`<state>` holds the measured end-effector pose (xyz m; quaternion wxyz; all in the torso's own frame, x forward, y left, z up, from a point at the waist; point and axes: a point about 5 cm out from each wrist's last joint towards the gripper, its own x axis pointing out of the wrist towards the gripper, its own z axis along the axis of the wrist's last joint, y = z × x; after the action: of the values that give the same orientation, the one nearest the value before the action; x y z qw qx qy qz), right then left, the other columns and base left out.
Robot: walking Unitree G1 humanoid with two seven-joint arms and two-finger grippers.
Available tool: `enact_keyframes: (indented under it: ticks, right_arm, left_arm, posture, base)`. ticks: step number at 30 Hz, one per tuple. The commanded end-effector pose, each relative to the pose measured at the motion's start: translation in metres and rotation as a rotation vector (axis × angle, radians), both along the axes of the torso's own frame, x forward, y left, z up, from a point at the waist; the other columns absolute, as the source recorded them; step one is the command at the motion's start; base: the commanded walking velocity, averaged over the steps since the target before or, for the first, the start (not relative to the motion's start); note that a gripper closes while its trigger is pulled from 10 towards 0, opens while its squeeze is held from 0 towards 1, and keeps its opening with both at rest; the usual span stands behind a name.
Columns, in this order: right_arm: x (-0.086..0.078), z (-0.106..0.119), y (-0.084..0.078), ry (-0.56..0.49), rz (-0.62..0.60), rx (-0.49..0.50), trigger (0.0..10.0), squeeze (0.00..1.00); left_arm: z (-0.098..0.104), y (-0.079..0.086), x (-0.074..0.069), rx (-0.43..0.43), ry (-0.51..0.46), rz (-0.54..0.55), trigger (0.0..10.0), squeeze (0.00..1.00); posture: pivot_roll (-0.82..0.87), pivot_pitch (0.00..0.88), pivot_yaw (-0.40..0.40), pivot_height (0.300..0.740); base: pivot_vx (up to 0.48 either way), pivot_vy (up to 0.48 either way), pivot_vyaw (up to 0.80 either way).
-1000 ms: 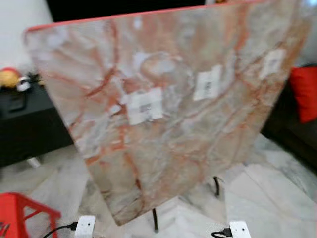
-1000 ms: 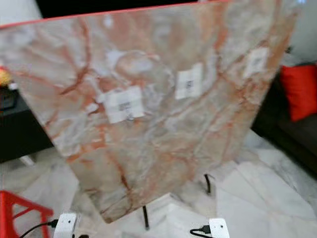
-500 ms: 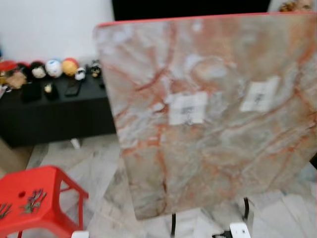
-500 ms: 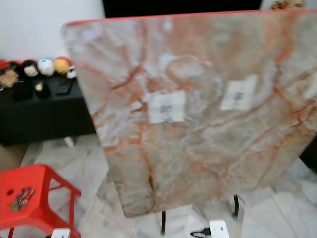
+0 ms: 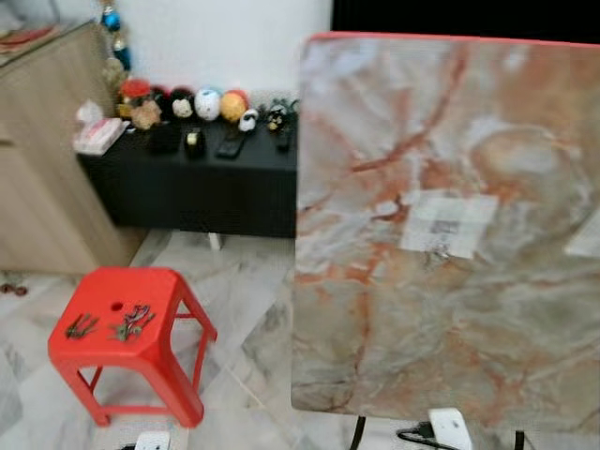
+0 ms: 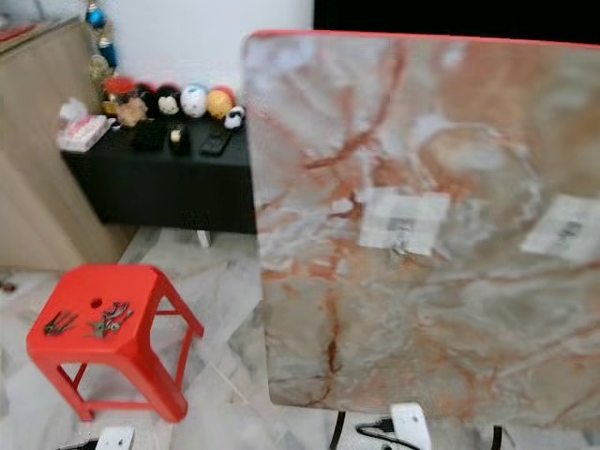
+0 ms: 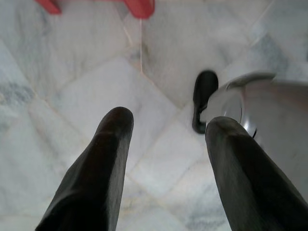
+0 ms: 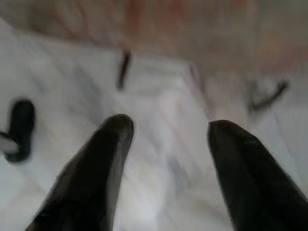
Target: Hang keys on a hook
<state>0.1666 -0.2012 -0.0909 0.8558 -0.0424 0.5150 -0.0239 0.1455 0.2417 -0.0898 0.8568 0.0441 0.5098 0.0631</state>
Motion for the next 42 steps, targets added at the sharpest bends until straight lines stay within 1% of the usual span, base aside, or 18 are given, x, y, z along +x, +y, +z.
enact_keyframes:
  ticks: [1,3,6,7,9,11,13,15,22,26,31,35,42]
  right_arm:
    - [-0.0083,-0.0023,-0.0075,0.023,-0.031,-0.008,10.0,0.0]
    - [-0.0082,-0.0022,-0.0076,0.023,-0.034,-0.007,10.0,0.0]
    - [-0.0075,-0.0019,-0.0081,0.02,-0.045,-0.004,10.0,0.0]
    - [-0.0075,-0.0018,-0.0084,0.02,-0.046,-0.004,10.0,0.0]
    - [-0.0073,-0.0016,-0.0092,0.021,-0.047,-0.004,10.0,0.0]
    - [-0.0072,-0.0014,-0.0104,0.019,-0.056,-0.006,10.0,0.0]
    - [-0.0068,-0.0011,-0.0105,0.013,-0.063,-0.004,10.0,0.0]
    - [-0.0075,-0.0016,-0.0091,0.008,-0.084,0.006,10.0,0.0]
    - [-0.0088,-0.0027,-0.0057,-0.003,-0.12,0.023,10.0,0.0]
    - [-0.0094,-0.0031,-0.0041,-0.006,-0.122,0.029,10.0,0.0]
    - [-0.0104,-0.0033,-0.0052,-0.007,-0.128,0.029,10.0,0.0]
    - [-0.0105,-0.0032,-0.0063,-0.005,-0.115,0.024,10.0,0.0]
    - [-0.0103,-0.0031,-0.0064,-0.006,-0.111,0.019,10.0,0.0]
  left_arm:
    - [-0.0003,-0.002,0.0003,0.006,0.002,-0.031,10.0,0.0]
    - [-0.0003,-0.0021,0.0004,0.006,0.001,-0.033,10.0,0.0]
    - [-0.001,-0.0055,0.0002,0.025,0.017,-0.13,10.0,0.0]
    - [-0.0014,-0.0061,-0.0004,0.026,0.023,-0.141,10.0,0.0]
    - [-0.0015,-0.0067,-0.0003,0.022,0.021,-0.14,10.0,0.0]
    - [-0.0006,-0.0065,0.0019,0.006,0.002,-0.092,10.0,0.0]
    - [-0.0004,-0.0067,0.0026,0.005,-0.001,-0.089,10.0,0.0]
    - [-0.0005,-0.0061,0.0019,0.009,0.003,-0.096,10.0,0.0]
    - [0.001,0.0002,0.0016,0.012,0.01,-0.098,10.0,0.0]
    - [0.0011,0.002,0.0005,0.017,0.011,-0.097,10.0,0.0]
    - [0.0002,0.0009,-0.001,0.013,0.007,-0.079,10.0,0.0]
    - [-0.0006,-0.0006,-0.0022,0.01,0.013,-0.084,10.0,0.0]
    - [-0.0005,-0.0011,-0.0014,0.008,0.012,-0.085,10.0,0.0]
  posture:
    - [0.02,0.0,-0.057,0.74]
    - [0.02,0.0,-0.057,0.74]
    - [0.0,0.0,-0.06,0.74]
    - [0.0,0.0,-0.061,0.74]
    - [0.0,0.0,-0.06,0.74]
    - [0.0,0.0,-0.059,0.74]
    - [0.0,0.0,-0.059,0.74]
    - [-0.02,0.0,-0.046,0.74]
    - [-0.02,0.0,-0.026,0.74]
    - [0.0,0.0,-0.026,0.74]
    - [0.0,0.0,-0.031,0.74]
    - [0.0,0.0,-0.035,0.74]
    - [0.01,0.0,-0.038,0.74]
  base:
    - [0.0,0.0,0.8]
    - [0.0,0.0,0.8]
    - [0.0,0.0,0.8]
    - [0.0,0.0,0.8]
    - [0.0,0.0,0.8]
    - [0.0,0.0,0.69]
    - [0.0,0.0,0.52]
    - [0.0,0.0,0.0]
    - [0.0,0.0,0.0]
    - [0.0,0.366,0.0]
    - [0.0,0.375,0.0]
    - [0.0,0.373,0.0]
    - [0.0,0.378,0.0]
